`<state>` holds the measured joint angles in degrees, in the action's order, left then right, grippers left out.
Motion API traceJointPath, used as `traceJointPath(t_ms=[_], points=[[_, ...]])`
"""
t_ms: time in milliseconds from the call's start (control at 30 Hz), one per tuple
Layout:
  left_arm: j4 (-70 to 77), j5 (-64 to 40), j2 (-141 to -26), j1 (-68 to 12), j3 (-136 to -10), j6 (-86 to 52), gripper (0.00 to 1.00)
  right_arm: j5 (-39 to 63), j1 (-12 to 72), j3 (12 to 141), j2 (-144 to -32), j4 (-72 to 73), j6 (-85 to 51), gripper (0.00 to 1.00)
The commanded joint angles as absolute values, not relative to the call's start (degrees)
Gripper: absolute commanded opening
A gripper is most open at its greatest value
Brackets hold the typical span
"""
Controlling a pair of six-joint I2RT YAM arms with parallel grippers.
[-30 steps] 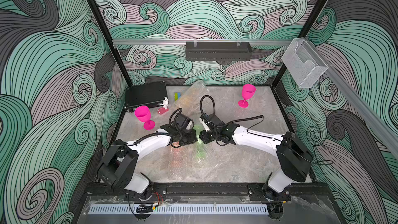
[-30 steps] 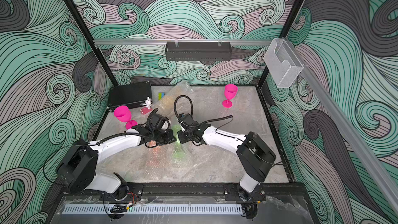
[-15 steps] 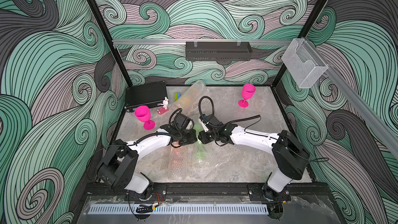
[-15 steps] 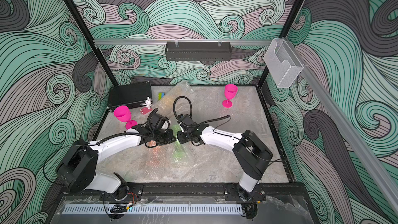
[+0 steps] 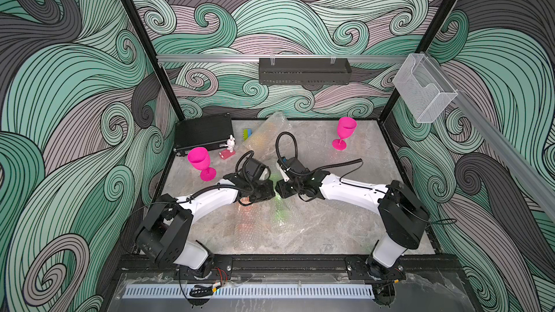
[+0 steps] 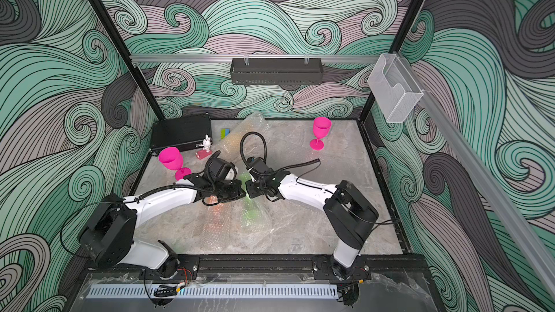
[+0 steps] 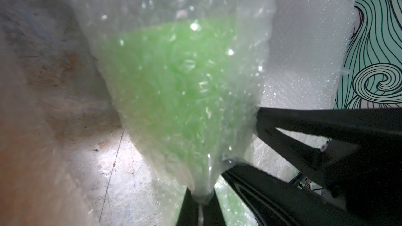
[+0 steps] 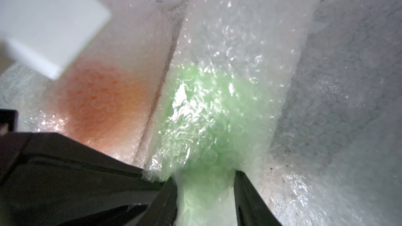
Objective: Unpack wine glasses from bubble wrap
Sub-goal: Unwrap the bubble wrap at the center of the board.
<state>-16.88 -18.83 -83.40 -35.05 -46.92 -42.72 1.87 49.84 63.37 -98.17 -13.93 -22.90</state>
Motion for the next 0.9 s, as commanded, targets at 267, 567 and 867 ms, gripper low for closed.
traceJointPath(t_ms=[267,567,867], points=[[-18.6,-20.9,-83.4,-35.4,-49.1,-42.3,0.00,-0.4,49.2,65.0,-99.4,-12.2,-22.1,0.45],[-18.8,-20.7,-83.0,-35.5,-48.6,-42.4,0.01,0.0,48.5,65.8,-99.4,-11.3,-22.4,0.40],[-19.0,-20.2,-82.3,-35.5,-48.0,-42.4,0.00,0.0,48.2,66.0,-99.0,-11.1,-22.6,0.24]])
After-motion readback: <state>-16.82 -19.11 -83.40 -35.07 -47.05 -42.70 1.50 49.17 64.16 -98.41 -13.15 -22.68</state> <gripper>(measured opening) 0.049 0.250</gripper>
